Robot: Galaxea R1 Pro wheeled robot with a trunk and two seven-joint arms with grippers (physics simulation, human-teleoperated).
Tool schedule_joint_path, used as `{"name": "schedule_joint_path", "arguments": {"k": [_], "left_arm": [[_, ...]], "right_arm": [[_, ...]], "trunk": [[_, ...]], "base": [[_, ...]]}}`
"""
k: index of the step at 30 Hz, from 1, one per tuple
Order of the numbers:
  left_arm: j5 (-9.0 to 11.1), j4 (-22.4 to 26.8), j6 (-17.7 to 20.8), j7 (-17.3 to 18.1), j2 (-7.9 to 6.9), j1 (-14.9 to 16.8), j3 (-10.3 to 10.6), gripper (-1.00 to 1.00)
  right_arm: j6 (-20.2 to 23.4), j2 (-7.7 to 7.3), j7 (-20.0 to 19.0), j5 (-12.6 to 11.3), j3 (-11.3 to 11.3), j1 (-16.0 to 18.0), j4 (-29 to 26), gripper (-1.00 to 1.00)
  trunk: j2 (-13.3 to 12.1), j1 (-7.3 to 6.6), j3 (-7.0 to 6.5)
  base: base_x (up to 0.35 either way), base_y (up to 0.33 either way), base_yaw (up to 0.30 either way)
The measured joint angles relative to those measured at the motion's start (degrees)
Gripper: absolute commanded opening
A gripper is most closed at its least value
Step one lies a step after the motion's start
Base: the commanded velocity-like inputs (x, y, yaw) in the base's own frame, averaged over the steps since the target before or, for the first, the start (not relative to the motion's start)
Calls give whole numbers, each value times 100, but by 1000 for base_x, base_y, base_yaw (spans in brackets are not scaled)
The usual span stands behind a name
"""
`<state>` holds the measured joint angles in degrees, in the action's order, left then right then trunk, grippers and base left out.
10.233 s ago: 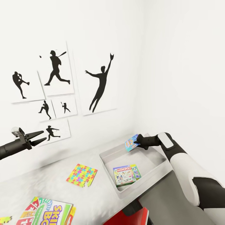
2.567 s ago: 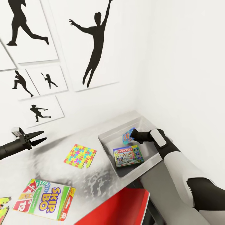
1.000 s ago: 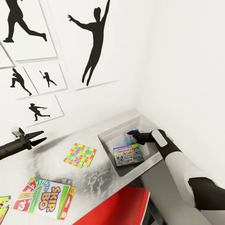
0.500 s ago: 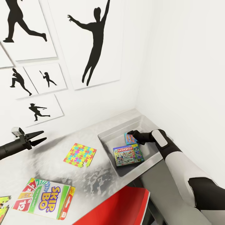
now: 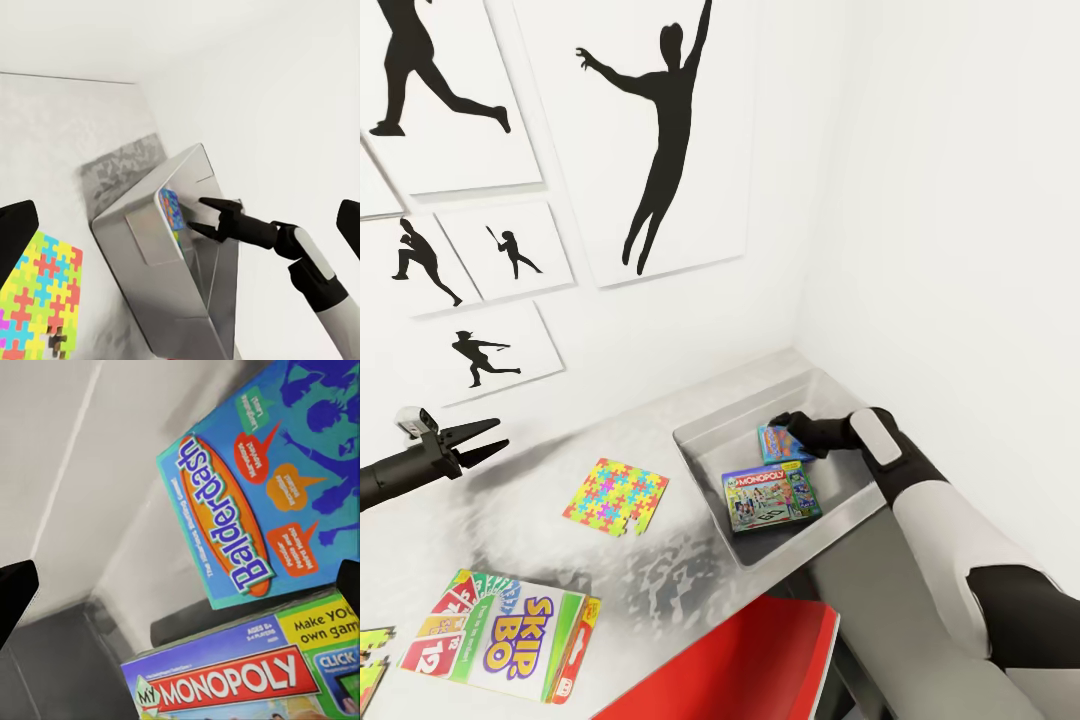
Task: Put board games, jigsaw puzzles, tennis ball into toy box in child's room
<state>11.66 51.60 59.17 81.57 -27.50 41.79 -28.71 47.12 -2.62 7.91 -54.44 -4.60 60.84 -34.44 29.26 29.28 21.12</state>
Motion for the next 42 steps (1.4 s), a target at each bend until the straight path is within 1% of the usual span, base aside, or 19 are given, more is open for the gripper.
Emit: {"name": "schedule_joint_path", "arguments": {"k": [7,16,20,25,30,31,36,37,39,40,42], "left_arm": [[0,-1,0,-4,0,0,1,100],[0,-1,0,-8,0,0,0,100],[0,0,0,-7,0,0,3,100],[0,-1,0,3,-3,0,2,100],[5,-1,3,17,-9,0,-1,100],[7,1,2,20,-21,-3,-1,100],[8,-1,2,36,-57,-10,-1,100],[9,-1,1,42,-65,-16,-2,100],[9,-1,1,46,-70,-21,-5,100],[12,-1,0,51,-73,-29,-7,100],[14,-1,0,58,-75,-36,-8,100]], "right_arm": [[184,-113,-6,-5,2,-5,-258,100],[287,-218,-17,-14,39,-9,-342,100],[377,-245,-23,-28,51,-15,-397,100],[579,-255,-28,-51,58,-48,-682,100],[781,-258,-31,-67,93,-90,-1163,100],[858,-259,-31,-75,108,-102,-1351,100],[1076,-249,-36,-79,163,-139,-1947,100],[1115,-244,-38,-86,180,-173,-2156,100],[1142,-239,-40,-79,192,-247,-2375,100],[1159,-234,-44,-83,210,-378,-2605,100],[1176,-234,-48,-83,236,-510,-2835,100]], "trunk": [[0,0,0],[0,0,0],[0,0,0],[0,0,0],[0,0,0],[0,0,0],[0,0,0],[1,0,0],[0,0,0],[0,0,0],[0,0,0]], "base": [[0,0,0],[0,0,0],[0,0,0],[0,0,0],[0,0,0],[0,0,0],[0,0,0],[0,0,0],[0,0,0],[0,0,0],[0,0,0]]}}
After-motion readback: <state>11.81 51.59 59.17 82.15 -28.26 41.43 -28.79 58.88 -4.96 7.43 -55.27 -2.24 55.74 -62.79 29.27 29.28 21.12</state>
